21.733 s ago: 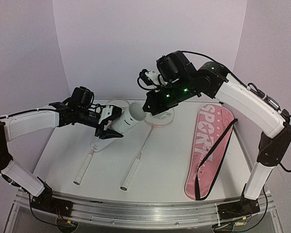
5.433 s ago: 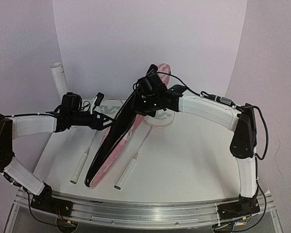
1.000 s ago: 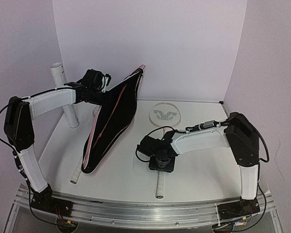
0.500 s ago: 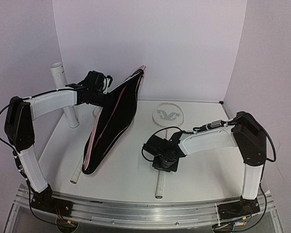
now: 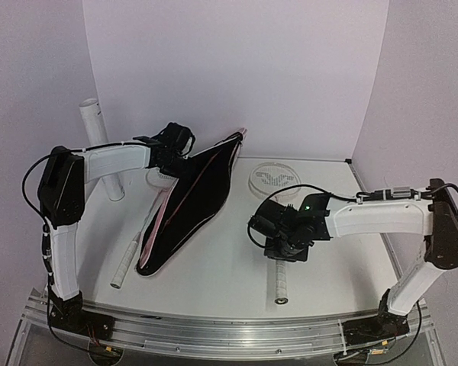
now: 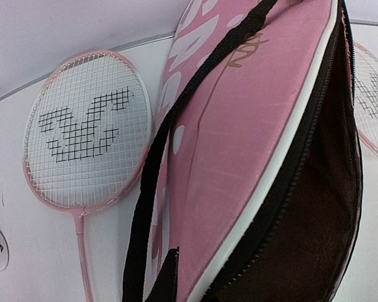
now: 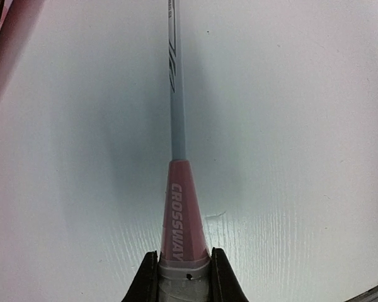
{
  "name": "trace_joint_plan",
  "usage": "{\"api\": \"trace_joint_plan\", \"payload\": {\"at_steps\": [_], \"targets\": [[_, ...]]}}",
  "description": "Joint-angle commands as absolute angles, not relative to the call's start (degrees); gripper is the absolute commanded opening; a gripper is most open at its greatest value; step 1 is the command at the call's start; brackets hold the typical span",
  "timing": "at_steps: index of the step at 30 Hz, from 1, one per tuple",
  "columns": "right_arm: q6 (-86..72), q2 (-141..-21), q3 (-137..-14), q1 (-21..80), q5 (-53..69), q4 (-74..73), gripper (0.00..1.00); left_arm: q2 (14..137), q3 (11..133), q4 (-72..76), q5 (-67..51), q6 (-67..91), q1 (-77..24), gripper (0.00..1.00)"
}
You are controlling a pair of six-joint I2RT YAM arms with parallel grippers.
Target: Pack up the badminton gear
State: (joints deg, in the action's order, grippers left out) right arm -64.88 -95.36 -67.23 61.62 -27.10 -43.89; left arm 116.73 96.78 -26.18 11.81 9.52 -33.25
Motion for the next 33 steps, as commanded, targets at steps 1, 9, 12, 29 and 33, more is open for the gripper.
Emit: {"api": "trace_joint_plan", "payload": {"at_steps": [1,9,12,29,33], "targets": [[-63.7,-90.9,-65.0,63.5,-30.7,-46.9,0.0,119.2,102.9,-26.4,14.8,12.6,-33.3,0.0],[-67.3,-88.5,-62.8,66.8,-32.5,-47.2,0.0,121.7,102.3,-24.5,15.5,13.7,-33.9,0.0],[-67.9,-87.2,-63.5,68.2,-35.3,-47.2,0.0,122.9,102.7,-23.8,15.5,14.1,-34.8,0.0],[-77.4,-84.3,-56.2,76.7,-37.6,-46.6,0.0,130.4,107.5,-19.9,17.8,15.3,-36.3,0.0],[-78.9,-88.3,-55.2,78.3,-32.6,-43.7,0.0,130.8,107.0,-19.0,18.1,15.0,-36.6,0.0]]}}
